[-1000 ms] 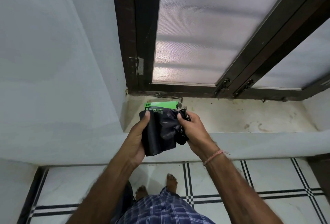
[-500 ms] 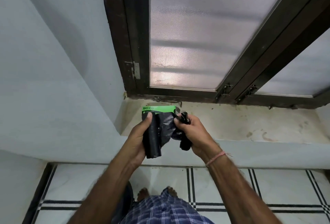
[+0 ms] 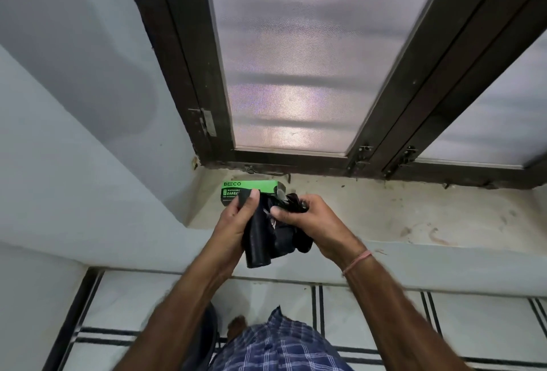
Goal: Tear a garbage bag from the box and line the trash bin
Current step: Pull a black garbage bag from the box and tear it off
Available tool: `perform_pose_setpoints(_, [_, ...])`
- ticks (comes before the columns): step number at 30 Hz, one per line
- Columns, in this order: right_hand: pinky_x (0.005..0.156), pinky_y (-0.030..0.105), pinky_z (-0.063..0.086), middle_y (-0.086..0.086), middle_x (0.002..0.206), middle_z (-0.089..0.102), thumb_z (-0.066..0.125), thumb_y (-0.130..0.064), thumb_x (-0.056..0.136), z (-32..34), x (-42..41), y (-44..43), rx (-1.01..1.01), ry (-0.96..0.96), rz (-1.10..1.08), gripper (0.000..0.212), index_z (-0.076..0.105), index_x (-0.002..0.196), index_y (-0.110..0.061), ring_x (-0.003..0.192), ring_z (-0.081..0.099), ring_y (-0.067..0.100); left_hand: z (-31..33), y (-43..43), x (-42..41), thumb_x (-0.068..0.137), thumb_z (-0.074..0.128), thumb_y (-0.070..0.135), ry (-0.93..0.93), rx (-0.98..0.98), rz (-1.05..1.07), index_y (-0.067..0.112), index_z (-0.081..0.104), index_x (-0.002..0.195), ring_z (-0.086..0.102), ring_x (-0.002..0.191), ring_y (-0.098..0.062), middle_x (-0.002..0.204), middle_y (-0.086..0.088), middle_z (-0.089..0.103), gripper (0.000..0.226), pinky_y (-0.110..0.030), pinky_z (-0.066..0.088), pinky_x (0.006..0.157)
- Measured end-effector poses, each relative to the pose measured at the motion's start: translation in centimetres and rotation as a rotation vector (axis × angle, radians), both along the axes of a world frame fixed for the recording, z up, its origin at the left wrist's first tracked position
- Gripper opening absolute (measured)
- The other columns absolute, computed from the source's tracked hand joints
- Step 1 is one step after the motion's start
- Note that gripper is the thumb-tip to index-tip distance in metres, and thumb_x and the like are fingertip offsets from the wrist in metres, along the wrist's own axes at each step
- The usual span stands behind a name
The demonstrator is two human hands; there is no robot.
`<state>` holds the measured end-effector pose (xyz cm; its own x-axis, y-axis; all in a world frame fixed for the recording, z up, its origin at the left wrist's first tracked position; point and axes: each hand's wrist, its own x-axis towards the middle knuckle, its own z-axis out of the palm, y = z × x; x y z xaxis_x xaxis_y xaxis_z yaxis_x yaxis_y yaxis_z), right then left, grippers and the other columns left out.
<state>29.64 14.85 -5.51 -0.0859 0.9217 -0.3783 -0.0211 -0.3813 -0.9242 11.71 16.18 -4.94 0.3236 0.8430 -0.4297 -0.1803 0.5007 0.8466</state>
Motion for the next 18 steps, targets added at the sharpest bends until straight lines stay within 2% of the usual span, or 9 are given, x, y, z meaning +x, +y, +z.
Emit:
perform_pose_setpoints(2, [0.065, 0.051, 0.049, 0.018, 0.081, 0.073, 0.081, -0.031, 0.09, 0.1, 0.2, 0.1, -0.012, 0.017, 0.017, 0.036, 0.074, 0.097, 0.004, 0.074, 0.065, 0.036, 0.1, -0.2, 0.3, 0.1, 0.055, 0.051, 0.037, 0.027, 0.007, 0.015, 0.06, 0.139, 0.069, 0.123, -0.031, 0.132, -0.013, 0.072, 0.053, -0.056, 0.051, 0.108])
perform_pose_setpoints(4, [0.054, 0.04, 0.045, 0.007, 0.07, 0.07, 0.077, -0.031, 0.093, 0.0, 0.4, 0.0, -0.038, 0.027, 0.043, 0.029, 0.073, 0.091, -0.003, 0.062, 0.061, 0.031, 0.1, -0.2, 0.4, 0.101, 0.053, 0.054, 0.044, 0.03, 0.022, 0.016, 0.06, 0.139, 0.069, 0.122, -0.03, 0.132, -0.012, 0.072, 0.054, -0.054, 0.051, 0.109])
perform_pose_setpoints(5, [0.054, 0.039, 0.043, 0.005, 0.068, 0.068, 0.076, -0.031, 0.095, 0.0, 0.4, 0.0, -0.056, 0.041, 0.052, 0.025, 0.072, 0.089, -0.007, 0.061, 0.06, 0.029, 0.1, -0.3, 0.5, 0.101, 0.05, 0.054, 0.032, 0.02, 0.03, 0.015, 0.06, 0.14, 0.069, 0.123, -0.031, 0.132, -0.013, 0.072, 0.055, -0.054, 0.051, 0.109])
perform_pose_setpoints(8, [0.07, 0.047, 0.047, 0.017, 0.082, 0.068, 0.08, -0.036, 0.089, -0.2, 0.2, 0.0, -0.11, 0.176, 0.044, 0.033, 0.071, 0.094, -0.005, 0.077, 0.062, 0.035, 0.2, -0.7, 1.0, 0.104, 0.044, 0.054, -0.077, -0.061, 0.067, 0.011, 0.061, 0.14, 0.068, 0.123, -0.036, 0.133, -0.018, 0.07, 0.059, -0.052, 0.056, 0.102])
perform_pose_setpoints(9, [0.074, 0.045, 0.049, 0.019, 0.086, 0.068, 0.08, -0.037, 0.086, -0.1, 0.0, 0.0, -0.127, 0.23, 0.029, 0.035, 0.071, 0.095, -0.004, 0.079, 0.064, 0.034, 0.2, -0.8, 1.2, 0.105, 0.042, 0.054, -0.118, -0.092, 0.085, 0.009, 0.061, 0.139, 0.068, 0.123, -0.037, 0.133, -0.02, 0.07, 0.06, -0.049, 0.058, 0.098])
perform_pose_setpoints(12, [0.072, 0.038, 0.054, 0.008, 0.081, 0.071, 0.07, -0.029, 0.09, -0.1, -0.1, -0.1, -0.179, 0.41, -0.009, 0.021, 0.072, 0.079, -0.011, 0.074, 0.067, 0.023, 0.1, -1.1, 1.7, 0.105, 0.04, 0.057, -0.222, -0.164, 0.135, 0.003, 0.061, 0.139, 0.065, 0.127, -0.038, 0.135, -0.024, 0.068, 0.067, -0.045, 0.058, 0.099])
perform_pose_setpoints(15, [0.067, 0.03, 0.059, 0.005, 0.077, 0.07, 0.061, -0.025, 0.099, -0.1, -0.2, -0.5, -0.238, 0.529, -0.06, 0.029, 0.063, 0.074, -0.011, 0.069, 0.069, 0.018, 0.2, -1.3, 2.1, 0.104, 0.042, 0.058, -0.268, -0.201, 0.187, 0.003, 0.064, 0.136, 0.067, 0.125, -0.036, 0.135, -0.024, 0.068, 0.067, -0.045, 0.057, 0.103])
perform_pose_setpoints(18, [0.077, 0.03, 0.06, 0.006, 0.086, 0.068, 0.063, -0.032, 0.094, -0.1, 0.0, -0.8, -0.234, 0.628, -0.08, 0.029, 0.065, 0.071, -0.014, 0.082, 0.069, 0.02, 0.1, -1.6, 2.4, 0.102, 0.045, 0.059, -0.298, -0.218, 0.252, 0.002, 0.066, 0.132, 0.07, 0.118, -0.035, 0.133, -0.025, 0.069, 0.067, -0.044, 0.059, 0.099])
